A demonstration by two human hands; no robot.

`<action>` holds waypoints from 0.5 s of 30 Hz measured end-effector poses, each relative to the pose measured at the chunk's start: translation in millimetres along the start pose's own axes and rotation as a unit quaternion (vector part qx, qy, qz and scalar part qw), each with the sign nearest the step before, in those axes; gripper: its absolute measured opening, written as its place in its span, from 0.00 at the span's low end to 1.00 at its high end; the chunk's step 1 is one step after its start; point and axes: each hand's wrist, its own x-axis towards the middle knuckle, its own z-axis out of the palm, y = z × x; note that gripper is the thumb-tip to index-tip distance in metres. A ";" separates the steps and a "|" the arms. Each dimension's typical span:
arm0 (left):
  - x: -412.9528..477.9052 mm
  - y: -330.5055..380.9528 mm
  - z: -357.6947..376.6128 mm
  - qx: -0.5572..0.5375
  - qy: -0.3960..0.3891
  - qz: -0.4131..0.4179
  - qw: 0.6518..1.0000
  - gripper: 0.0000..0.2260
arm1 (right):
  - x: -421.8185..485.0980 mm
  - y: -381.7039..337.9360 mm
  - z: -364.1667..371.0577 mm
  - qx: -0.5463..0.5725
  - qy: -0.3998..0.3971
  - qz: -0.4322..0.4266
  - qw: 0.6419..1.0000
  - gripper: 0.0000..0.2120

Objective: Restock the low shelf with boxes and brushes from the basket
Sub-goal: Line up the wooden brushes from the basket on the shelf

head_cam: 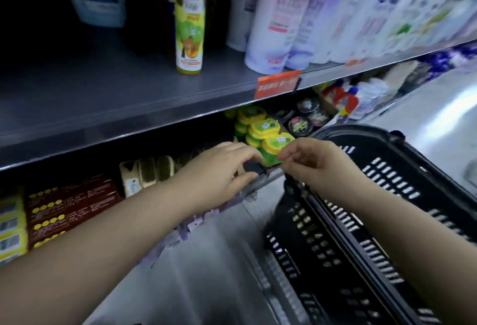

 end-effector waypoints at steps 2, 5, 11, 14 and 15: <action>26.5 24.4 16.2 -0.007 -0.022 0.026 0.999 0.13 | -17.3 27.8 -17.9 0.059 0.054 0.050 0.996 0.07; 56.8 50.3 48.4 0.038 -0.109 0.048 0.992 0.17 | -37.3 80.1 -25.2 0.175 0.124 0.181 0.960 0.07; 76.1 60.2 63.5 0.129 -0.169 0.083 0.973 0.11 | -46.2 173.9 -13.6 0.311 0.184 0.330 0.872 0.09; 80.9 63.5 67.1 0.152 -0.205 0.089 0.963 0.12 | -35.6 211.9 4.0 0.285 0.152 0.355 0.877 0.10; 82.0 64.0 70.0 0.160 -0.220 0.083 0.959 0.12 | -30.6 222.8 11.9 0.261 0.128 0.368 0.883 0.10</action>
